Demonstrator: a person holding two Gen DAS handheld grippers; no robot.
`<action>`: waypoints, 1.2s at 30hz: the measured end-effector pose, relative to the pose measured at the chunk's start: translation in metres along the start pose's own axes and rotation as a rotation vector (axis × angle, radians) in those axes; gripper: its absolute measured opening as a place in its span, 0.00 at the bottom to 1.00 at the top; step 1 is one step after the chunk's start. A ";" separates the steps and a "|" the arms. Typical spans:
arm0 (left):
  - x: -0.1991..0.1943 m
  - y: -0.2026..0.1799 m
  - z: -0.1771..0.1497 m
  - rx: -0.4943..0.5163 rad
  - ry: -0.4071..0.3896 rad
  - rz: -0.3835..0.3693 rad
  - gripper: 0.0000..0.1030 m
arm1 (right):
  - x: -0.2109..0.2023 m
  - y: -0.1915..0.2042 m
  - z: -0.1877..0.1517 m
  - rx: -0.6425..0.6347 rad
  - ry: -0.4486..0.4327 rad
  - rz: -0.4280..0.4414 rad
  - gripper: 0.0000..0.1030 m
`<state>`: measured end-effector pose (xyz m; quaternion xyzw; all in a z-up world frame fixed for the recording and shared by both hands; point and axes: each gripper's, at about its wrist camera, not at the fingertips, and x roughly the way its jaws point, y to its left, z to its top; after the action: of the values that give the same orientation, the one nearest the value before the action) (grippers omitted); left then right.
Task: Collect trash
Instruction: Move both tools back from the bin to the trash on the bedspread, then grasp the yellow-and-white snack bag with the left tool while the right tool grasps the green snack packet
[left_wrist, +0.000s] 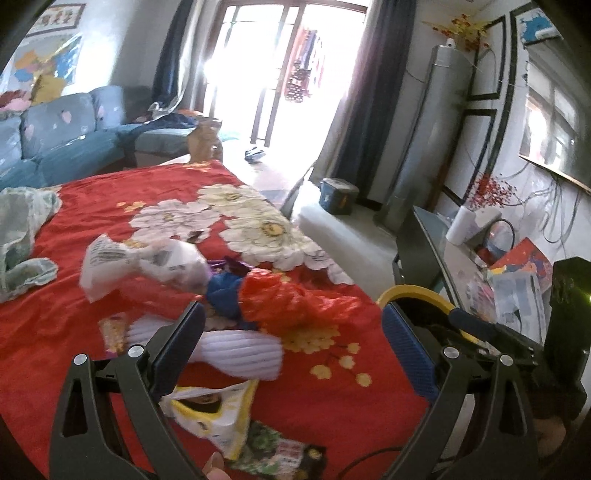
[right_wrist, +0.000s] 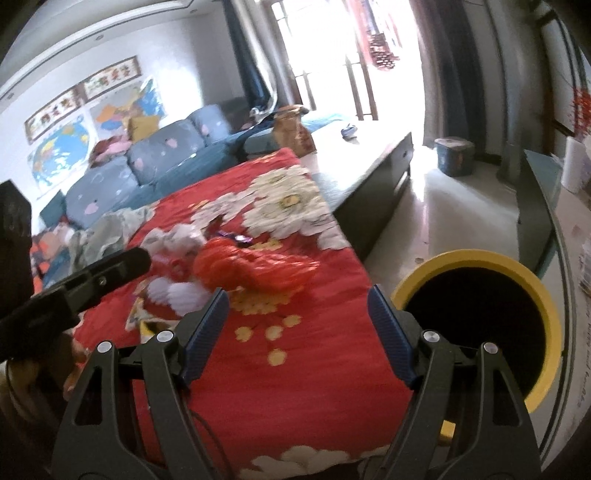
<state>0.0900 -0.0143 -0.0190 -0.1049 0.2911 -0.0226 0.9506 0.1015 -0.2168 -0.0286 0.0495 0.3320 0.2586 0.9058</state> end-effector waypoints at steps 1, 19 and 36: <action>-0.001 0.005 0.000 -0.008 0.000 0.010 0.91 | 0.002 0.004 -0.001 -0.007 0.006 0.007 0.67; -0.014 0.089 0.000 -0.168 0.023 0.156 0.91 | 0.033 0.078 -0.030 -0.172 0.180 0.173 0.66; -0.002 0.145 -0.033 -0.320 0.154 0.101 0.74 | 0.061 0.093 -0.059 -0.180 0.354 0.260 0.23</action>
<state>0.0673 0.1211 -0.0755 -0.2381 0.3680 0.0638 0.8965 0.0638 -0.1107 -0.0853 -0.0351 0.4521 0.4064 0.7932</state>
